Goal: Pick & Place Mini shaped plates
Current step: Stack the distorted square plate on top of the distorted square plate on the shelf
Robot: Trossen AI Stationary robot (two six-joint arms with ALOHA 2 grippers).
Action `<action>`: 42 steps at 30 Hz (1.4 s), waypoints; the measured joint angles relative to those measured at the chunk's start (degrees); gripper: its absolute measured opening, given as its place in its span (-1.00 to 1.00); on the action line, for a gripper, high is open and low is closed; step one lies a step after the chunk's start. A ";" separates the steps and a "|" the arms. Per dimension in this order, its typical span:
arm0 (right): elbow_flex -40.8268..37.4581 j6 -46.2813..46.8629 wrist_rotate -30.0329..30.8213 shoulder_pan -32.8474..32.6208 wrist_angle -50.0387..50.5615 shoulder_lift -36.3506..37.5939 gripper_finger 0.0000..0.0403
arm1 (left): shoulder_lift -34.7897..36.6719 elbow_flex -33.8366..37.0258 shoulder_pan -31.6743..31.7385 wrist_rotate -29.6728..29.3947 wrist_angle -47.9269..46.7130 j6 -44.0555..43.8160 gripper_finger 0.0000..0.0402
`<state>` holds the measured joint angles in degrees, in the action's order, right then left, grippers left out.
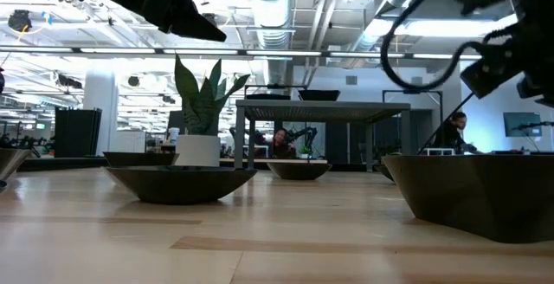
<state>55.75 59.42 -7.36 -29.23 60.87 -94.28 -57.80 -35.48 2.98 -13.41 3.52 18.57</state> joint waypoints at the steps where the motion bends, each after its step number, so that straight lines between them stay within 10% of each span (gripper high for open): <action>1: 0.00 -0.02 -0.04 0.02 0.65 -0.30 -0.64 | 0.00 0.00 0.00 -0.02 0.03 0.00 -0.62; 32: -6.64 0.18 4.63 0.15 -0.72 1.18 -0.65 | 0.00 0.00 0.00 -0.02 1.32 0.00 -0.62; 42: -7.26 -0.50 4.35 0.15 3.07 1.29 -0.96 | 0.00 0.00 0.00 -0.02 1.74 0.00 -0.62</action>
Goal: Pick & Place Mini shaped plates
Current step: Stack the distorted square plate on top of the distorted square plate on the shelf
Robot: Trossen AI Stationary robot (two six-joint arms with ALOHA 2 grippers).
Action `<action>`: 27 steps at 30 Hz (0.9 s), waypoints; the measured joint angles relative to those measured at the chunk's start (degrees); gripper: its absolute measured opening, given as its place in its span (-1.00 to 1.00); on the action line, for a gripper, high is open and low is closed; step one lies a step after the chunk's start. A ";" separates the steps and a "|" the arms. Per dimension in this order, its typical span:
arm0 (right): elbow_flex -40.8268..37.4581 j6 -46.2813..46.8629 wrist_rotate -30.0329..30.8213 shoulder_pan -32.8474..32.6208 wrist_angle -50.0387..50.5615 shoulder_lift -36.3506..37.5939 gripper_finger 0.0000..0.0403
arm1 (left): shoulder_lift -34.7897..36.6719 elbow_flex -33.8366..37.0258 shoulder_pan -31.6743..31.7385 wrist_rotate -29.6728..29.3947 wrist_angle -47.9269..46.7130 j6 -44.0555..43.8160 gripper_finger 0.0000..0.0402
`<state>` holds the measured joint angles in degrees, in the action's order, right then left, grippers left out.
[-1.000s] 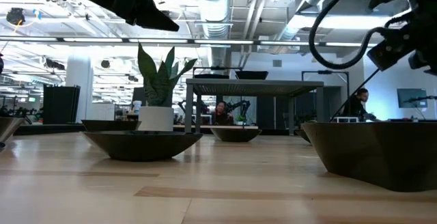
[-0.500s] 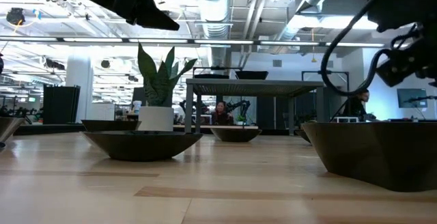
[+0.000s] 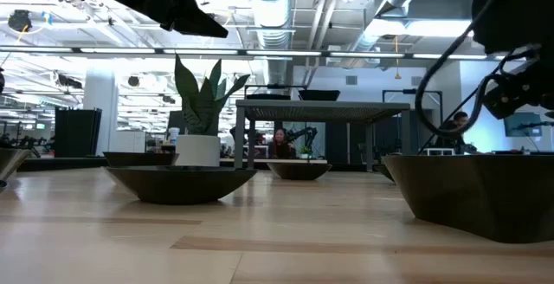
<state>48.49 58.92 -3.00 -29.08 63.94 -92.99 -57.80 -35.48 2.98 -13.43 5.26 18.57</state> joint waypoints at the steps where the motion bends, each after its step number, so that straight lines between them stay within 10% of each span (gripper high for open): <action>1: 0.46 -0.57 -0.01 0.00 0.10 0.00 -0.95 | 0.00 0.00 0.00 0.01 0.01 0.00 -0.62; 8: 10.50 -9.34 2.89 2.27 0.78 0.00 -0.97 | 0.00 0.00 0.00 0.00 0.54 0.02 -0.62; 19: 33.37 -39.78 34.09 12.44 6.77 0.00 -0.99 | 0.02 0.00 0.00 0.00 1.75 0.02 -0.62; 27: 38.54 -67.43 40.60 29.40 -11.85 0.04 -0.99 | 0.02 0.00 0.00 0.02 1.94 0.02 -0.62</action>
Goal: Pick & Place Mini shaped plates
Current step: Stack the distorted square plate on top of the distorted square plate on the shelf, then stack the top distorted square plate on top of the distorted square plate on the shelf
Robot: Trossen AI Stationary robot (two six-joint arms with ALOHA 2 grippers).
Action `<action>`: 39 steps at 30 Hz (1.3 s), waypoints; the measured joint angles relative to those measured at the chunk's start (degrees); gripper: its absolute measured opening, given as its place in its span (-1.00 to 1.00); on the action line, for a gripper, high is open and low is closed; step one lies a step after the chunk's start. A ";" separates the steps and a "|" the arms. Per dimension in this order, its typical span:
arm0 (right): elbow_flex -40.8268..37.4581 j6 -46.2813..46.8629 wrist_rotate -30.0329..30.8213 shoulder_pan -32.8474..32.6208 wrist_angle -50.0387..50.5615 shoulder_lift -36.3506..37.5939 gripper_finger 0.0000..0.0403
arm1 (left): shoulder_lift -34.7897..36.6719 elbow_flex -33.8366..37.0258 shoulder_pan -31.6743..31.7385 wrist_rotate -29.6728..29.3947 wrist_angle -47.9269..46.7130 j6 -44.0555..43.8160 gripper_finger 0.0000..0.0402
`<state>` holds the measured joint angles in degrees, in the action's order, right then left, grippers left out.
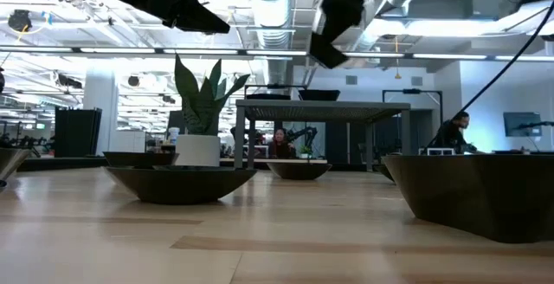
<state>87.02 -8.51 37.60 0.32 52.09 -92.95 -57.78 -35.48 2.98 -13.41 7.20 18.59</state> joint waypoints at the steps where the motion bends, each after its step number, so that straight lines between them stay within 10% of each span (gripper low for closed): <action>1: 0.02 -2.60 -0.12 2.25 -2.59 0.00 -0.99 | 0.00 0.00 0.00 0.00 0.00 0.00 -0.62; 15: -0.02 -7.76 -19.85 20.09 -6.90 -1.24 -0.98 | 0.00 0.00 0.00 0.00 0.18 -0.02 -0.62; 33: -0.02 -13.03 -19.49 19.29 -8.20 -3.38 -0.63 | -0.02 0.00 -0.01 0.38 0.20 -3.56 -0.62; 39: 6.32 -12.63 -19.56 15.17 -1.64 0.31 -0.60 | -0.02 0.00 -0.70 13.87 0.59 -8.70 -0.62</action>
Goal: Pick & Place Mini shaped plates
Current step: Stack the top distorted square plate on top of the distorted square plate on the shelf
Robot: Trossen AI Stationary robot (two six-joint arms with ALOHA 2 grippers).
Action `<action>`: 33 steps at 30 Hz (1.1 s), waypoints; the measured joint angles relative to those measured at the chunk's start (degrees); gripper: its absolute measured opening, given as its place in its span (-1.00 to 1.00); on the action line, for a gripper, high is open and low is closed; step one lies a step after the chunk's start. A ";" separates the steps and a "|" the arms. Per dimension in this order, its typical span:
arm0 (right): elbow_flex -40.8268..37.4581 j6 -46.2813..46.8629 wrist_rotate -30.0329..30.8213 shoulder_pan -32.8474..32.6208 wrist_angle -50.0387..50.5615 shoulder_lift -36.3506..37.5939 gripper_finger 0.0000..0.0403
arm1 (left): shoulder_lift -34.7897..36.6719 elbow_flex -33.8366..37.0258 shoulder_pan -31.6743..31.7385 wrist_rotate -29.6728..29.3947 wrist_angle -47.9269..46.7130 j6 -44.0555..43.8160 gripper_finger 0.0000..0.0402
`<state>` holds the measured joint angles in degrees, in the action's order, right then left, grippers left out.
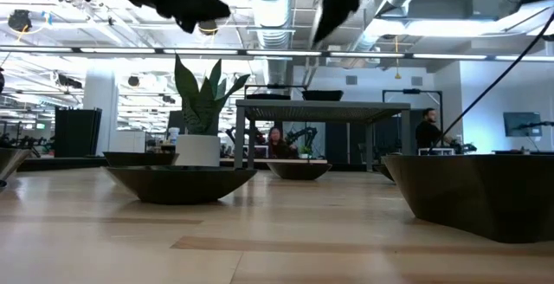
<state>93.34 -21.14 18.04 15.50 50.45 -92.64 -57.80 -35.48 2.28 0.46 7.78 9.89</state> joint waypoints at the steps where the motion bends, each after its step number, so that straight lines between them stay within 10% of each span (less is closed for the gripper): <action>1: 1.18 -0.09 0.00 -0.83 1.73 1.01 -0.60 | 0.00 0.00 -0.55 1.93 0.21 -0.78 -0.62; 7: -3.01 3.05 -9.57 -3.32 2.75 13.01 -0.60 | -3.06 -0.30 -6.73 2.50 7.07 -1.67 -0.60; 12: -28.24 3.55 -27.49 0.49 -20.56 25.54 -0.59 | -9.86 -3.81 -8.41 -0.09 7.34 -1.37 -0.45; 20: -55.78 7.07 -28.13 1.22 -48.58 33.12 -0.59 | -15.40 -5.11 -9.33 -5.08 -11.30 -15.33 -0.16; 33: -56.88 6.77 -28.04 1.49 -53.10 34.80 -0.59 | -15.50 1.53 -14.79 -13.82 -25.50 -35.71 -0.19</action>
<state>36.46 -14.37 -10.00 16.99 -2.65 -57.83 -73.30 -33.96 -12.51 -13.36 -17.72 -25.82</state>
